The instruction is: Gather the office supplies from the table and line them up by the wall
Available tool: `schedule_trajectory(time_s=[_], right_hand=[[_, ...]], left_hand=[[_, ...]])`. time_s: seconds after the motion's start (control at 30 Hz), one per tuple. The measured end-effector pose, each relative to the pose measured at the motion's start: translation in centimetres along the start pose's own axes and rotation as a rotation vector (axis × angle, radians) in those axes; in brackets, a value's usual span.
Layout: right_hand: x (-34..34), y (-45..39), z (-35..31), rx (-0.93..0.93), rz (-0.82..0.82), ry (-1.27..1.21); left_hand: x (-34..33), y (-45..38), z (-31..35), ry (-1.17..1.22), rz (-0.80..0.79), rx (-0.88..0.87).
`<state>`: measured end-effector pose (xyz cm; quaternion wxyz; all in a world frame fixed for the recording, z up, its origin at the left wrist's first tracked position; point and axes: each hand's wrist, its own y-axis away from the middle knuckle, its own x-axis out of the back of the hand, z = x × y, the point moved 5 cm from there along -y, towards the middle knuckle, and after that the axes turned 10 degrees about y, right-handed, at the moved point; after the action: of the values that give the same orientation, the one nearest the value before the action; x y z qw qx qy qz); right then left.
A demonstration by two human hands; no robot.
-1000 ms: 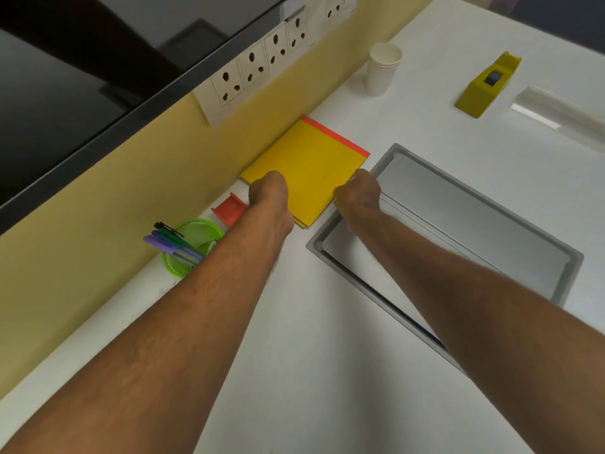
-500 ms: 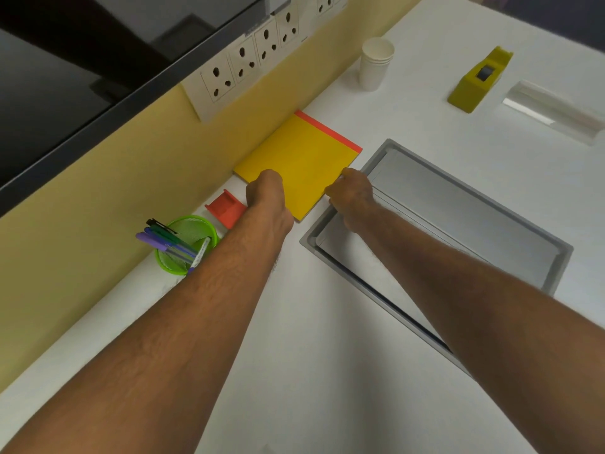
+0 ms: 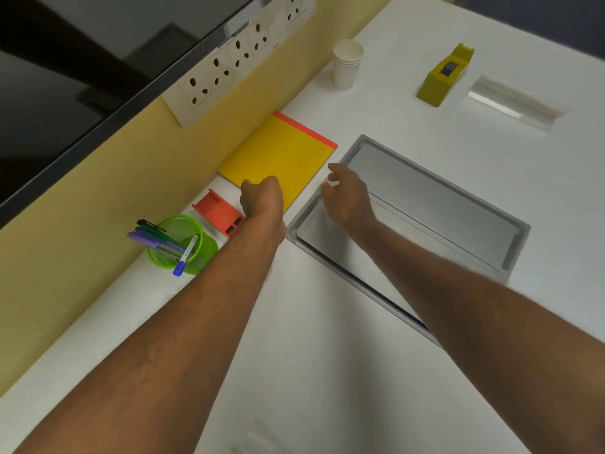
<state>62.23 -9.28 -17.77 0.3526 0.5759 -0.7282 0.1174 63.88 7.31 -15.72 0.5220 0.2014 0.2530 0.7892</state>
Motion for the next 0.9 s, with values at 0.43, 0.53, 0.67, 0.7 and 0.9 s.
schedule_trajectory(time_s=[0.43, 0.53, 0.67, 0.7, 0.9], right_hand=[[10.4, 19.5, 7.0, 0.144, 0.108, 0.521], [12.5, 25.0, 8.6, 0.084, 0.095, 0.557], [15.2, 32.5, 10.7, 0.021, 0.1, 0.574], [15.8, 34.3, 11.2, -0.001, 0.099, 0.578], [18.8, 45.3, 15.1, -0.131, 0.113, 0.58]], left_hand=[[1.9, 15.5, -6.1, -0.619, -0.35, -0.464], [3.1, 19.8, -8.0, -0.767, -0.416, -0.542], [4.8, 25.7, -10.5, -0.977, -0.488, -0.693], [5.2, 27.1, -11.2, -1.035, -0.509, -0.728], [8.2, 35.5, -16.1, -1.306, -0.579, -0.857]])
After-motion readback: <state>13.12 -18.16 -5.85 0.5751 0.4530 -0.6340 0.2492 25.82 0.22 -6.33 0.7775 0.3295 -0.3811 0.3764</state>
